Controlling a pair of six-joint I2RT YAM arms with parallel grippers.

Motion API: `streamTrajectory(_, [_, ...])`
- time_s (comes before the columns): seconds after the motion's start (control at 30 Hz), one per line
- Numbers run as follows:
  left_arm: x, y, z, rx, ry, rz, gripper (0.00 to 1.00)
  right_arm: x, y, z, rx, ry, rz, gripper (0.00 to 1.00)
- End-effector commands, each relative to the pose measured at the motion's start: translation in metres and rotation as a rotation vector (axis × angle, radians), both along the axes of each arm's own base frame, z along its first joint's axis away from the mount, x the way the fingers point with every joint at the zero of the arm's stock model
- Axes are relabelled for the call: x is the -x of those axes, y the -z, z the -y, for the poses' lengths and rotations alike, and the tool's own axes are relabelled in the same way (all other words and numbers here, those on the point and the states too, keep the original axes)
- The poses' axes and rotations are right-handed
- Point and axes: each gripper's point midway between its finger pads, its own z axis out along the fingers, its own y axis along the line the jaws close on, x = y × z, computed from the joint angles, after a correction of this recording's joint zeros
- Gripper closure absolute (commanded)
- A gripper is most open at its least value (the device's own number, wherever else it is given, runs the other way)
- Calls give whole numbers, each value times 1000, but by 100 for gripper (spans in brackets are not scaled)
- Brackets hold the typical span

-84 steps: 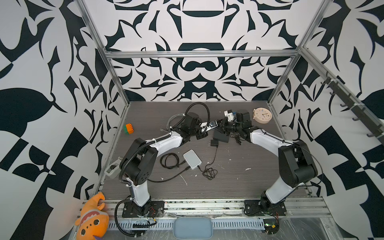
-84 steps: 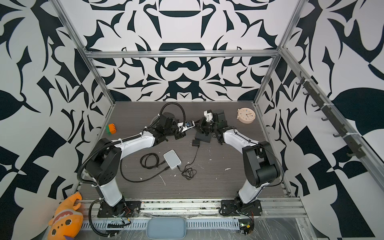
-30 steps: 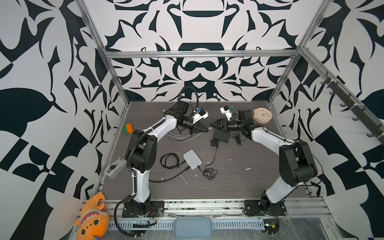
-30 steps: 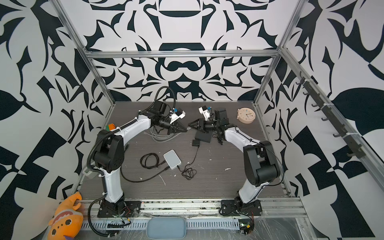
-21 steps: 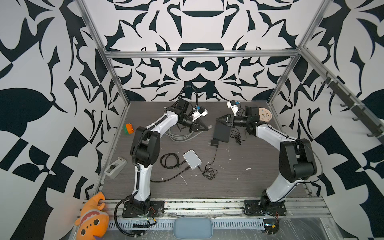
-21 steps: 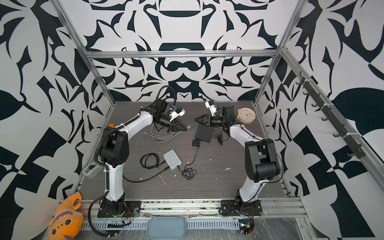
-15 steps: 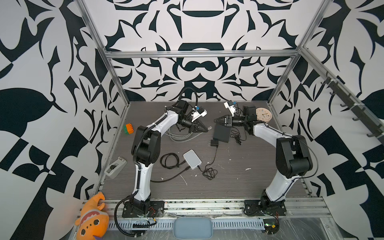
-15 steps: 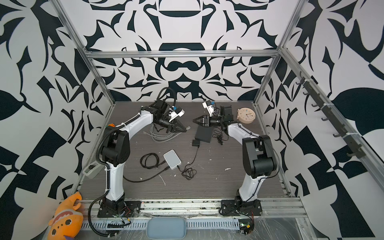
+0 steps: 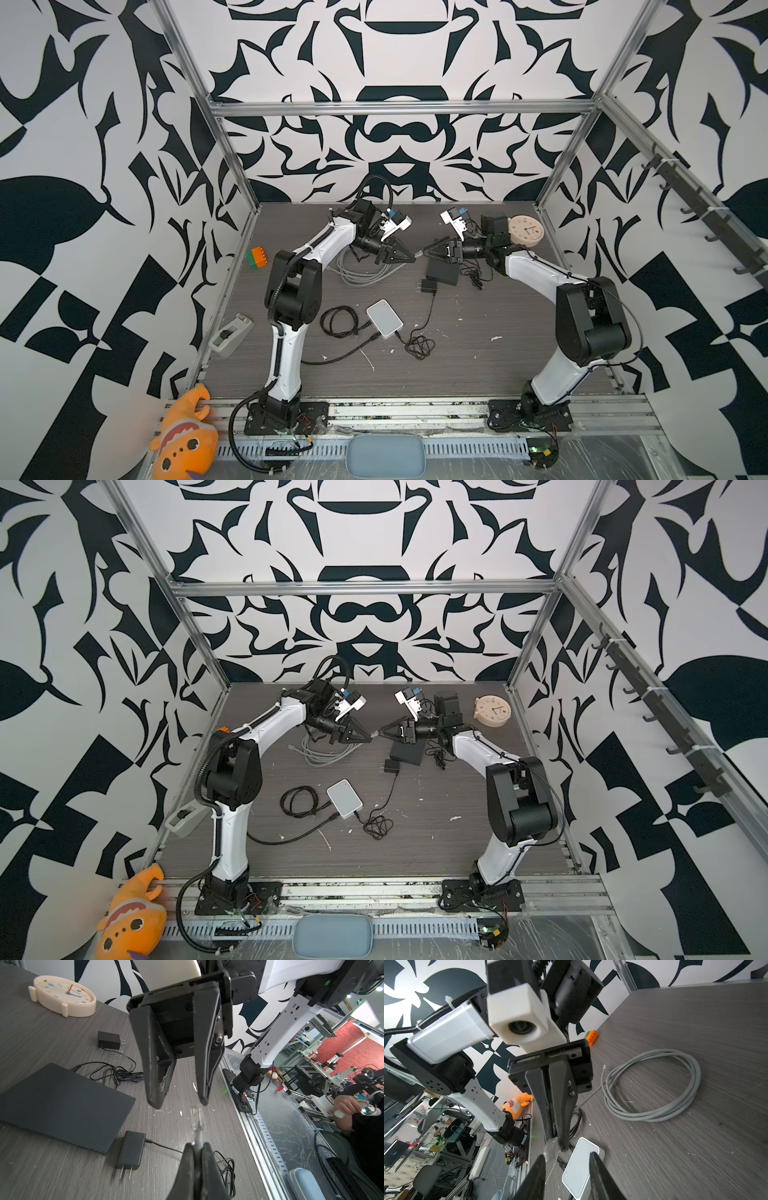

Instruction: Insert the plug into the switch port

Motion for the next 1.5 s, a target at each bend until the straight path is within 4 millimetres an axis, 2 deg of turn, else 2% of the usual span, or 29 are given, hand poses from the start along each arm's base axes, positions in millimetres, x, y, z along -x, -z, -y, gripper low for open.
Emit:
streamTrajectory(0.0, [5, -6, -3, 21, 9, -34, 100, 11, -29, 1, -26, -26, 89, 61])
streamTrajectory(0.13, [5, -5, -3, 20, 9, -32, 100, 13, -31, 0, -23, -26, 89, 61])
streamTrajectory(0.3, [5, -4, -3, 19, 4, -24, 100, 20, -26, -10, 13, -56, 88, 61])
streamTrajectory(0.87, [7, -9, -4, 30, 0, -11, 100, 11, -16, -19, 76, -40, 70, 63])
streamTrajectory(1.13, [6, -9, -4, 35, 1, -12, 100, 11, -15, -22, 74, -50, 67, 75])
streamTrajectory(1.4, [5, -9, -3, 37, 1, -1, 100, 12, -11, -22, 82, -57, 43, 92])
streamTrajectory(1.47, [4, -8, -3, 22, -9, -20, 100, 12, -9, -22, 83, -55, 26, 94])
